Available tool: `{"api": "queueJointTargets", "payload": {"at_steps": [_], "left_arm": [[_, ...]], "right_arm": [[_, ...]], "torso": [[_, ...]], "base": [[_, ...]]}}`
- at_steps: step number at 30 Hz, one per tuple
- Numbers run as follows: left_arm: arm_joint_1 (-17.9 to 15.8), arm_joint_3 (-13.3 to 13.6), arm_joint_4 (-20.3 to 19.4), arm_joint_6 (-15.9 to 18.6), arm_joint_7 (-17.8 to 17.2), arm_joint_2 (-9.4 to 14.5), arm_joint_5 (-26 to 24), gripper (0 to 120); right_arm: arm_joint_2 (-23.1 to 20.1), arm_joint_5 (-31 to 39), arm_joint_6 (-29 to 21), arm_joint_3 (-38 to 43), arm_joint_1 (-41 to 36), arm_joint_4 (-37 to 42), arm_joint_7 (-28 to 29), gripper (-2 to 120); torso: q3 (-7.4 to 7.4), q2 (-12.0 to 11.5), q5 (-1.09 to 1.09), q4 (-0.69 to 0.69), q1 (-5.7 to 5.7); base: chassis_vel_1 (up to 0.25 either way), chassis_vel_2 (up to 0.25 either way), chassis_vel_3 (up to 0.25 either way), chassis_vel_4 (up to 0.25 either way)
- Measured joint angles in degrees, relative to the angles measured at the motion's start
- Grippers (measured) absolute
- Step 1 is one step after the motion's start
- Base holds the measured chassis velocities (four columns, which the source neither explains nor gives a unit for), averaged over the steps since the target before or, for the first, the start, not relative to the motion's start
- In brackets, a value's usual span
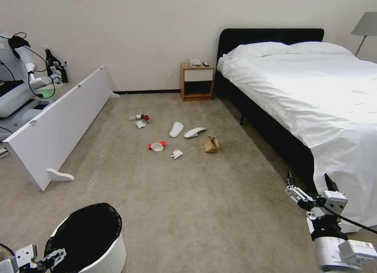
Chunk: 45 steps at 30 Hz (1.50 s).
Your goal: Pick up the trash bin and place the garbage on the floor into it.
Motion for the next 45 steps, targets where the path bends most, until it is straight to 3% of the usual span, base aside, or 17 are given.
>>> {"api": "queueJointTargets", "payload": {"at_steps": [7, 23, 27, 28, 34, 36, 45], "left_arm": [[-1.2, 1.3, 2.5, 0.0, -0.1, 0.0, 0.5, 100], [-2.0, 2.6, 3.3, -0.3, -0.2, 0.0, 1.3, 95], [-2.1, 2.9, 3.4, -0.4, -0.2, -0.2, 1.4, 86], [-2.1, 3.1, 3.3, -0.4, -0.2, -0.3, 1.4, 75], [-2.1, 3.4, 3.3, -0.4, -0.1, -0.6, 1.2, 57], [-2.0, 3.5, 3.3, -0.4, -0.1, -0.9, 0.7, 42], [-2.1, 3.8, 3.9, -0.3, 0.1, -1.2, -0.5, 18]], "right_arm": [[0.1, 0.1, 0.0, 0.0, 0.5, -0.4, 0.0, 100], [0.2, 0.1, 0.0, 0.2, 0.6, -0.6, 0.1, 100], [0.2, 0.1, 0.0, 0.2, 0.6, -0.6, 0.1, 100], [0.2, 0.1, 0.0, 0.2, 0.6, -0.6, 0.1, 100], [0.2, 0.1, 0.0, 0.2, 0.5, -0.6, 0.1, 100], [0.1, 0.1, 0.0, 0.3, 0.4, -0.6, 0.1, 100], [-0.1, 0.0, 0.3, 0.5, 0.0, -0.4, 0.1, 100]], "torso": [[0.0, 0.0, 0.03, 0.01, 0.0], [-0.01, 0.0, 0.05, 0.02, 0.0], [-0.01, 0.0, 0.05, 0.01, 0.0], [-0.01, 0.0, 0.04, 0.01, 0.0], [-0.01, 0.0, 0.03, 0.01, 0.0], [-0.01, 0.0, 0.03, 0.01, 0.0], [-0.01, 0.0, 0.03, 0.0, 0.0]], "base": [[0.0, 0.0, 0.0, 0.0], [0.0, 0.0, 0.0, 0.0], [0.0, 0.0, 0.0, 0.0], [0.0, 0.0, 0.0, 0.0], [0.0, 0.0, 0.0, 0.0], [0.0, 0.0, 0.0, 0.0], [0.0, 0.0, 0.0, 0.0]]}}
